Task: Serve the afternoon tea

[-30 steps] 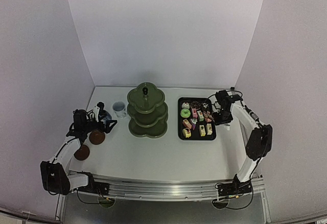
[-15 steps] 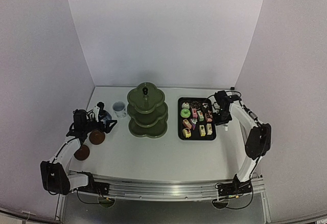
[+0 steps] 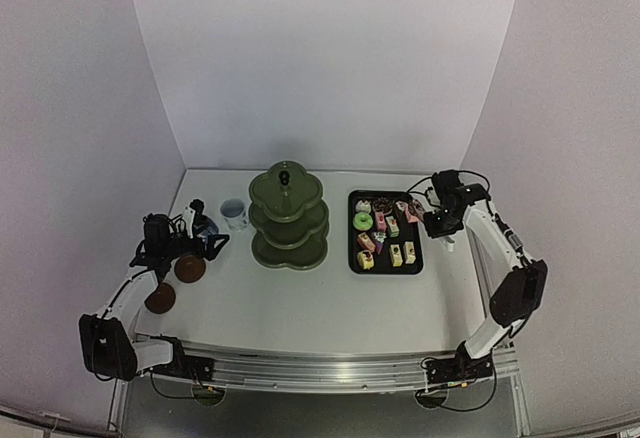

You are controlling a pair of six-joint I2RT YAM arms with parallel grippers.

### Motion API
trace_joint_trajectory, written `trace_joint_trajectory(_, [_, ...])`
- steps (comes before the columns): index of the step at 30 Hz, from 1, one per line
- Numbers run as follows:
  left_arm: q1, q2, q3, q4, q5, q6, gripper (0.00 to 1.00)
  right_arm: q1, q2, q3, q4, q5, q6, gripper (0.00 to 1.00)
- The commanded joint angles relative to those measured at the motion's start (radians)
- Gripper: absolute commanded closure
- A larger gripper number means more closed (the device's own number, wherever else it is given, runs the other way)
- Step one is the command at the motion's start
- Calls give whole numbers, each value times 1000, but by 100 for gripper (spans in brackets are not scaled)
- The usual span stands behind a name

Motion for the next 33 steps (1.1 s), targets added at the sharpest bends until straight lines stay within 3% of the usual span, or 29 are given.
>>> trace_joint_trajectory(1, [0, -7, 26, 70, -13, -22, 0, 16, -65, 83, 23, -47, -23, 83])
trace_joint_trajectory(7, [0, -3, 16, 103, -17, -52, 0, 109, -17, 117, 230, -154, -32, 83])
trace_joint_trajectory(13, [0, -18, 19, 61, 0, -9, 0, 137, 129, 187, 361, -261, -59, 84])
trace_joint_trajectory(21, [-1, -39, -12, 18, 81, 94, 0, 166, 279, 263, 409, -302, -100, 85])
trace_joint_trajectory(33, [-9, -28, -19, -112, 182, 330, 0, 223, 322, 146, 527, -360, -91, 85])
